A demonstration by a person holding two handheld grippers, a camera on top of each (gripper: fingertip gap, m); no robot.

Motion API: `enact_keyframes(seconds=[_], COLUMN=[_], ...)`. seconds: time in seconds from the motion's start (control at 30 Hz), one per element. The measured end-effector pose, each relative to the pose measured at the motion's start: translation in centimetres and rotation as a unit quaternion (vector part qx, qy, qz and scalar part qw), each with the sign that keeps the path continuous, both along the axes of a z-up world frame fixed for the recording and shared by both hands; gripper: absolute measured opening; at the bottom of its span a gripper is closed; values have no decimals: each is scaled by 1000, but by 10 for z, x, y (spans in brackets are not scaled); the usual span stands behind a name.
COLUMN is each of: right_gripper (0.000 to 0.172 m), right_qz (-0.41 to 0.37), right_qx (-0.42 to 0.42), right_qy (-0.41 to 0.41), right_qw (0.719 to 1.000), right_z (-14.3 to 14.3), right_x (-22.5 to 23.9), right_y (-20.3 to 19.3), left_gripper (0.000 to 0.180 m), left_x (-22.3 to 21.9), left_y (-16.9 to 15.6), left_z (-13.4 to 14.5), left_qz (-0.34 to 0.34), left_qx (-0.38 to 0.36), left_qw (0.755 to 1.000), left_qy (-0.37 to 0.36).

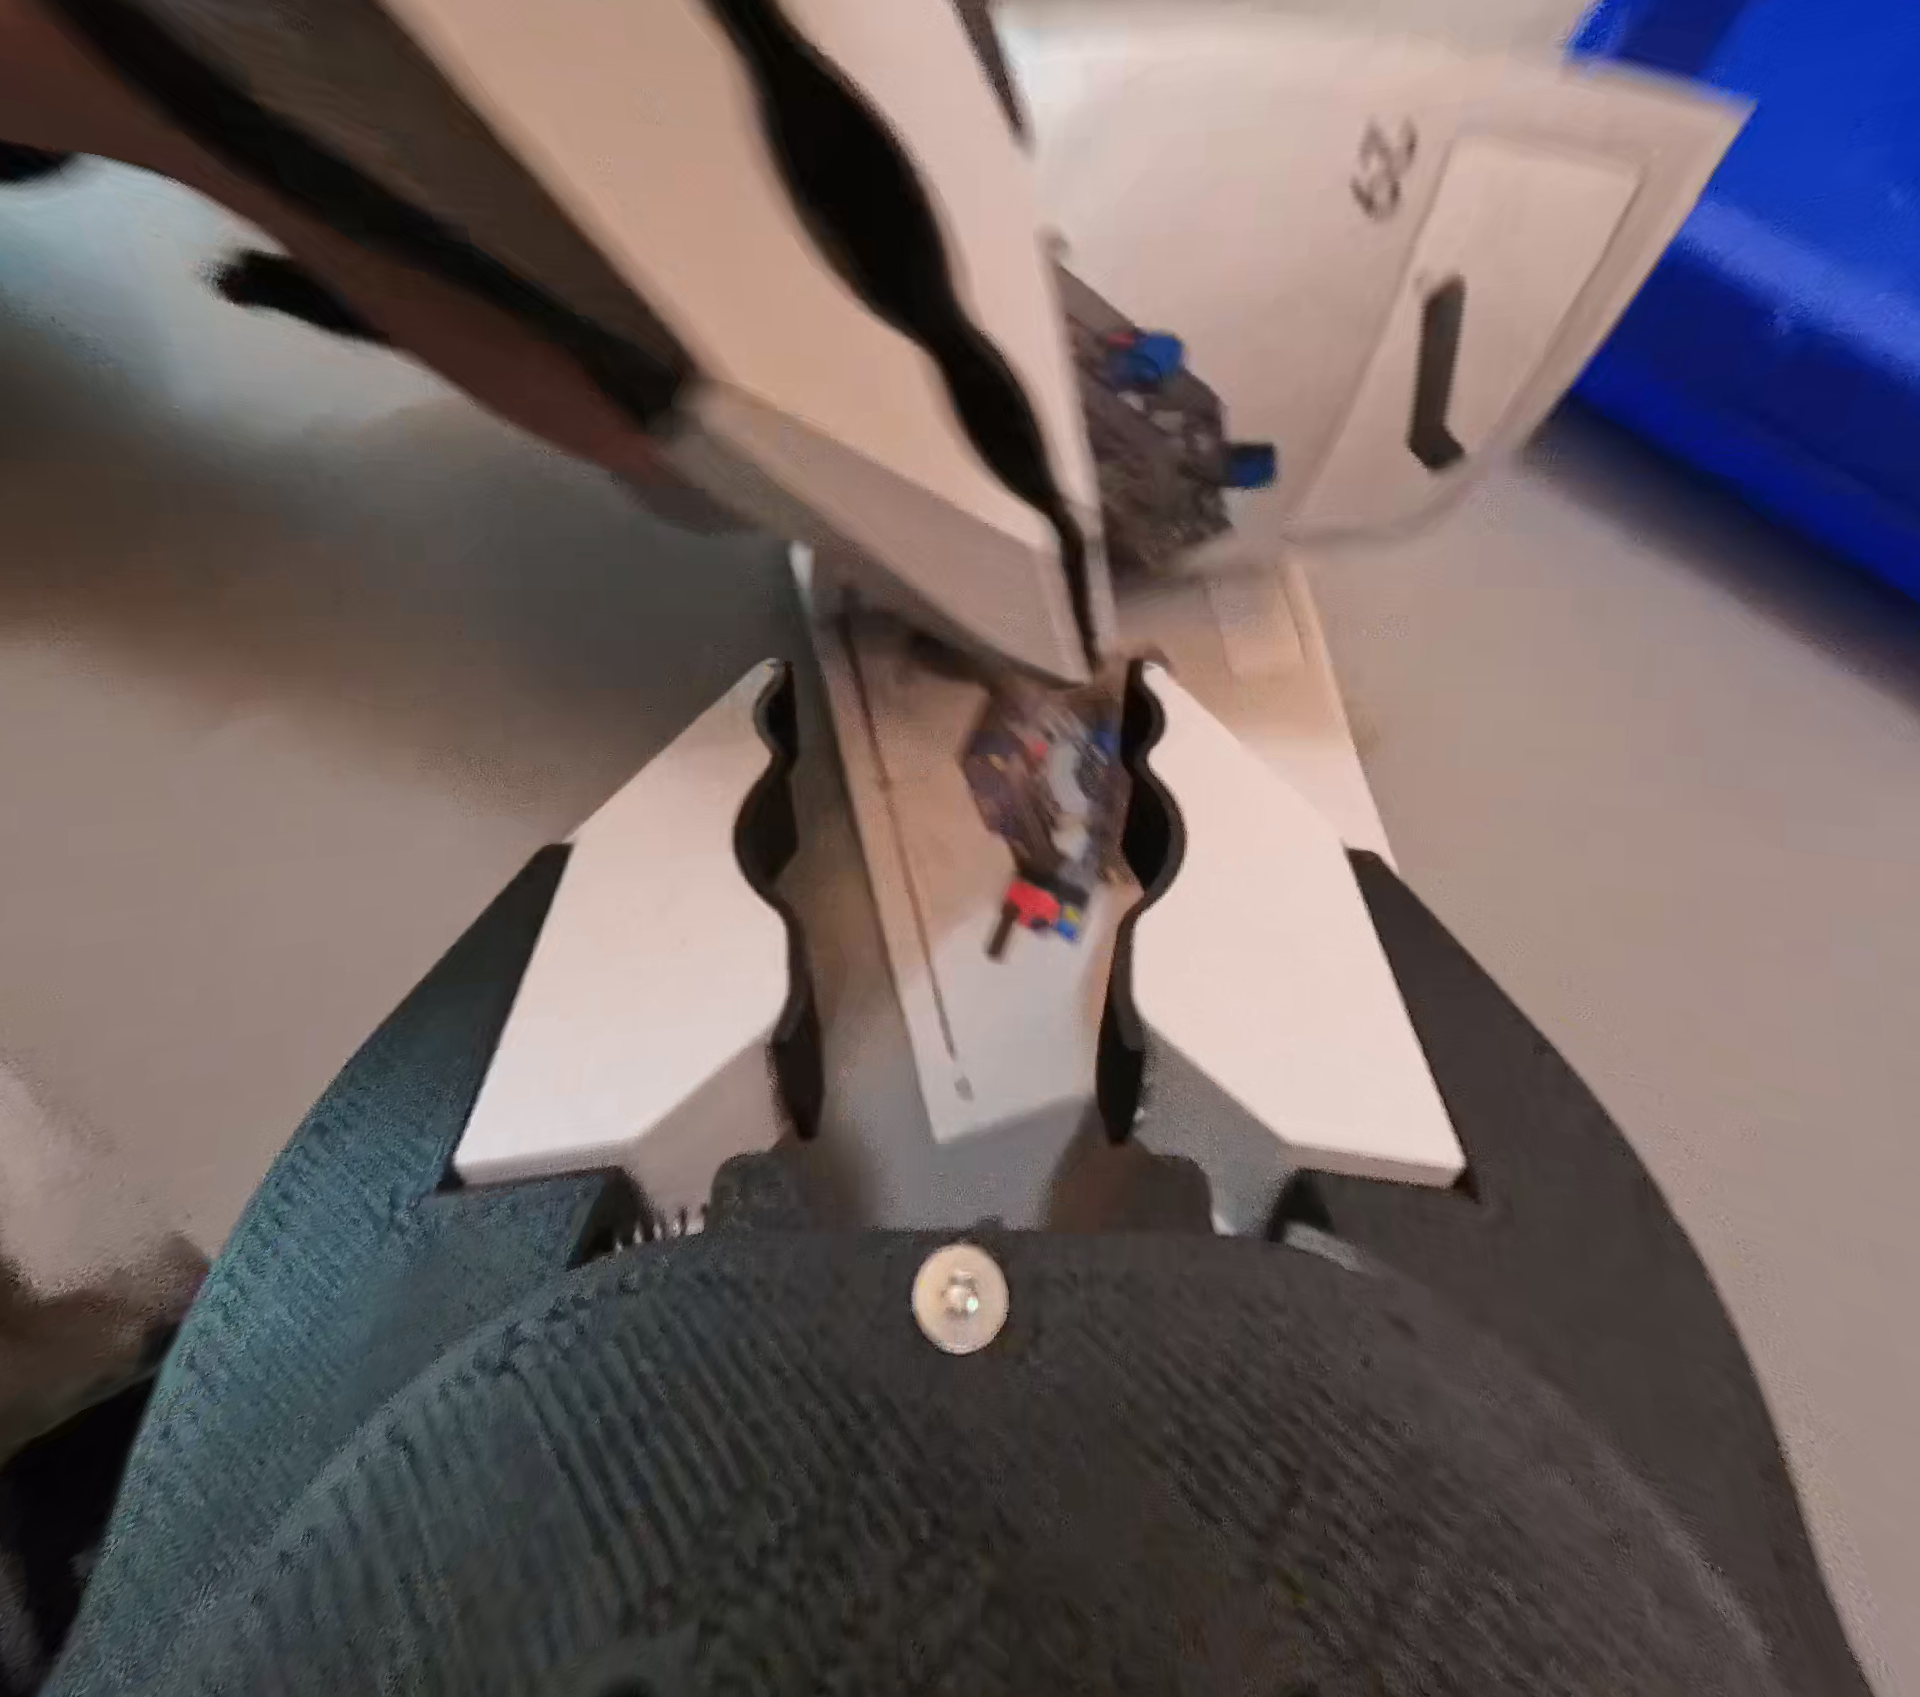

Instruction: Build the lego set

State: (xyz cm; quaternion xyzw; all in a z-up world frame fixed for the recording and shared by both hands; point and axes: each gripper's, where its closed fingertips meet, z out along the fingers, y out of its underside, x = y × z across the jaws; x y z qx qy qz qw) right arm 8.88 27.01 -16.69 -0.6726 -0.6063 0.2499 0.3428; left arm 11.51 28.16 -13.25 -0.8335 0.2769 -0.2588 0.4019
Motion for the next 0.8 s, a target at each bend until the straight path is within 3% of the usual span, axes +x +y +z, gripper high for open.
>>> enact_keyframes(seconds=[0.1, 0.2, 0.3, 0.37, 0.43, 0.7, 0.8], right_gripper=[47, 32, 24, 16, 13, 9, 9], right_qz=[-26, -24, -16, -9, -7, -2, -1], right_qx=[24, 40, 42, 38, 35, 35, 33], right_qy=[-27, -12, -14, -12, -12, -14, -14], right_qw=[999, 999, 999, 999, 999, 999, 999], right_z=[-10, -9, -12, -12, -13, -13, -14], right_x=[18, 19, 18, 17, 17, 17, 17], right_y=[14, 19, 18, 16, 15, 13, 13], left_gripper=[0, 4, 14, 27, 29, 0, 2], left_x=[13, -5, -38, -34, -25, -14, -14], left_y=[-16, -18, -10, -20, -23, -12, -14], left_z=[35, 60, 36, 7, -3, -13, -16], left_qz=[-40, -10, 42, -11, -39, -57, -67], left_qx=[86, 178, 159, 108, 109, 140, 135], left_qw=[995, 984, 981, 983, 979, 963, 963], left_qy=[-30, -4, 105, 151, 170, 224, 225])
